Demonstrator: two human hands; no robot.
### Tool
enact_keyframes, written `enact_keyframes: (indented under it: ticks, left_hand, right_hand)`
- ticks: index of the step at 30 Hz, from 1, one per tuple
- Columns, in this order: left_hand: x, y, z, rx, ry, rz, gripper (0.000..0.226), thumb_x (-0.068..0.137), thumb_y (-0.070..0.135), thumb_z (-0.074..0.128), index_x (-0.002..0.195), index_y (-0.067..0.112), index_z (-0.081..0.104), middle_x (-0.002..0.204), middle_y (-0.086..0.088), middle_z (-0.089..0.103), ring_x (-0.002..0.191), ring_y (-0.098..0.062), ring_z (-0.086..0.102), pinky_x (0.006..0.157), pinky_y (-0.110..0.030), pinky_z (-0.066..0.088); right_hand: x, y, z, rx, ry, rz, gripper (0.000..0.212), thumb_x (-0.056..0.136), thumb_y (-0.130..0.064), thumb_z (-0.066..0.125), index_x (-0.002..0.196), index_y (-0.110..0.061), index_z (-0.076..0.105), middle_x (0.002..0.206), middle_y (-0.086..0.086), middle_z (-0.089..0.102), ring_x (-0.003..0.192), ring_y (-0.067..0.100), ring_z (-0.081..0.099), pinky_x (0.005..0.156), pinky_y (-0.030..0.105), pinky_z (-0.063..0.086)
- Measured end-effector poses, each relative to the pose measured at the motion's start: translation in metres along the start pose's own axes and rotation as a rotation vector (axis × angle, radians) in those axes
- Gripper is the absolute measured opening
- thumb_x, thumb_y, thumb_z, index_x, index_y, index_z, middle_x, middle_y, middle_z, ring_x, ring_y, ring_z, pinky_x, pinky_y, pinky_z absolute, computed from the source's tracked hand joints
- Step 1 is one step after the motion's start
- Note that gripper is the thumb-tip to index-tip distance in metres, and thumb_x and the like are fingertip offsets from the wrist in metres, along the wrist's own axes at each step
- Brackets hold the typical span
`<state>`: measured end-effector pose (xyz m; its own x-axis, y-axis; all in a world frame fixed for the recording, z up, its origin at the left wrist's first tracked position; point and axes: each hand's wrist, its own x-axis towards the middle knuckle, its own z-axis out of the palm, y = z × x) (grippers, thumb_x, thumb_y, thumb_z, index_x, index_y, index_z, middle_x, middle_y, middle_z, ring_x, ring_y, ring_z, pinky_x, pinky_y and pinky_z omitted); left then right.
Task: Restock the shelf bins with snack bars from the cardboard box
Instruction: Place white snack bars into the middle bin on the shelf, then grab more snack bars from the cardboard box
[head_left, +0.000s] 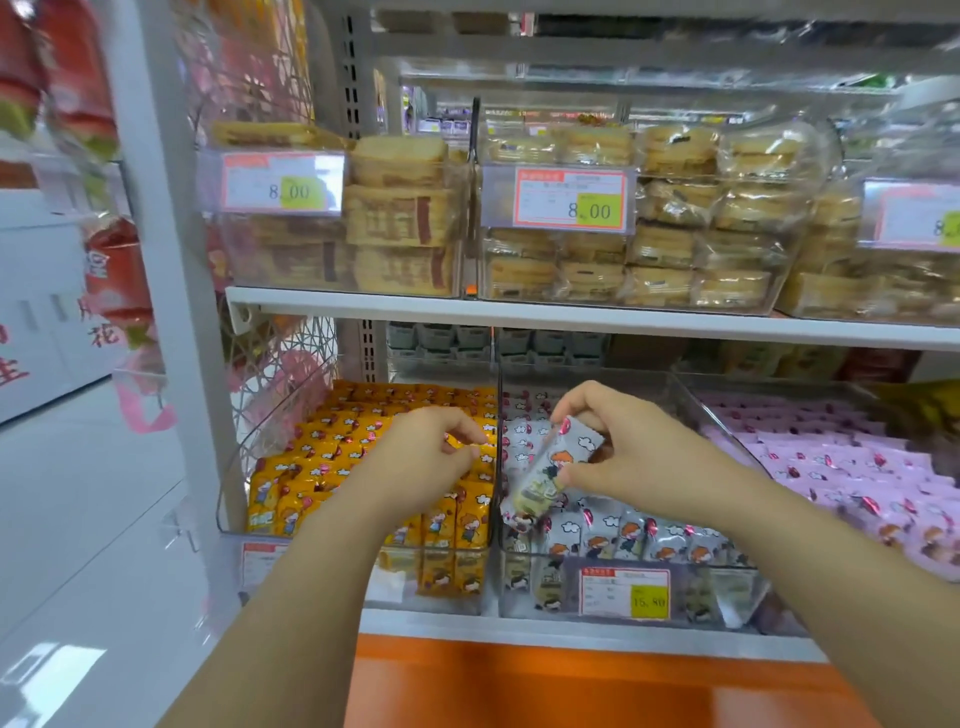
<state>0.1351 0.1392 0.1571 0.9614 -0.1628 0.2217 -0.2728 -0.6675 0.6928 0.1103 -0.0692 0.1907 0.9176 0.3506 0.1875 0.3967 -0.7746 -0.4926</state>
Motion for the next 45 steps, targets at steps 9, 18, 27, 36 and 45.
enact_keyframes:
  ticks: [9, 18, 27, 36, 45]
  left_hand:
    - [-0.006, 0.003, -0.002, 0.036, -0.051, 0.045, 0.009, 0.095, 0.021, 0.055, 0.098, 0.028, 0.061, 0.100, 0.012, 0.057, 0.084, -0.014, 0.061, 0.056, -0.017, 0.045]
    - [-0.020, 0.009, -0.001, 0.175, -0.069, 0.080, 0.020, 0.095, 0.018, 0.055, 0.112, 0.020, 0.064, 0.114, 0.004, 0.061, 0.090, -0.008, 0.052, 0.063, -0.016, 0.039]
    - [-0.084, 0.036, 0.058, 0.051, 0.144, 0.190, 0.019, 0.093, 0.011, 0.054, 0.105, 0.016, 0.068, 0.106, 0.002, 0.067, 0.087, -0.011, 0.059, 0.079, -0.024, 0.046]
    - [-0.215, -0.037, 0.192, -0.070, -0.001, -0.028, 0.020, 0.093, 0.010, 0.051, 0.101, 0.017, 0.068, 0.102, 0.003, 0.066, 0.095, -0.015, 0.060, 0.086, -0.031, 0.048]
    - [-0.246, -0.128, 0.261, -0.043, -0.336, -0.509, 0.024, 0.095, 0.011, 0.054, 0.115, 0.018, 0.064, 0.110, 0.002, 0.065, 0.093, -0.005, 0.057, 0.078, -0.011, 0.040]
  right_hand:
    - [0.012, -0.003, 0.047, -0.352, -0.206, -0.050, 0.033, 0.089, -0.026, 0.065, 0.122, -0.024, 0.058, 0.126, -0.004, 0.056, 0.105, 0.012, 0.055, 0.086, 0.023, 0.042]
    - [-0.020, 0.006, 0.055, -0.452, -0.076, -0.099, 0.052, 0.094, -0.041, 0.053, 0.143, -0.032, 0.039, 0.142, -0.010, 0.047, 0.130, 0.013, 0.040, 0.111, 0.034, 0.027]
    - [-0.109, 0.016, 0.074, -0.031, 0.236, -0.075, 0.023, 0.090, -0.016, 0.060, 0.112, -0.018, 0.067, 0.110, -0.008, 0.062, 0.105, 0.005, 0.050, 0.098, 0.026, 0.038]
    - [-0.225, 0.091, 0.154, 0.230, 0.056, 0.250, 0.020, 0.089, -0.006, 0.062, 0.093, -0.026, 0.065, 0.084, -0.021, 0.061, 0.076, -0.012, 0.056, 0.069, -0.001, 0.038]
    - [-0.256, 0.186, 0.240, 0.099, -0.616, 0.765, 0.060, 0.088, -0.024, 0.065, 0.142, -0.018, 0.038, 0.137, 0.008, 0.050, 0.123, 0.023, 0.050, 0.098, 0.028, 0.040]
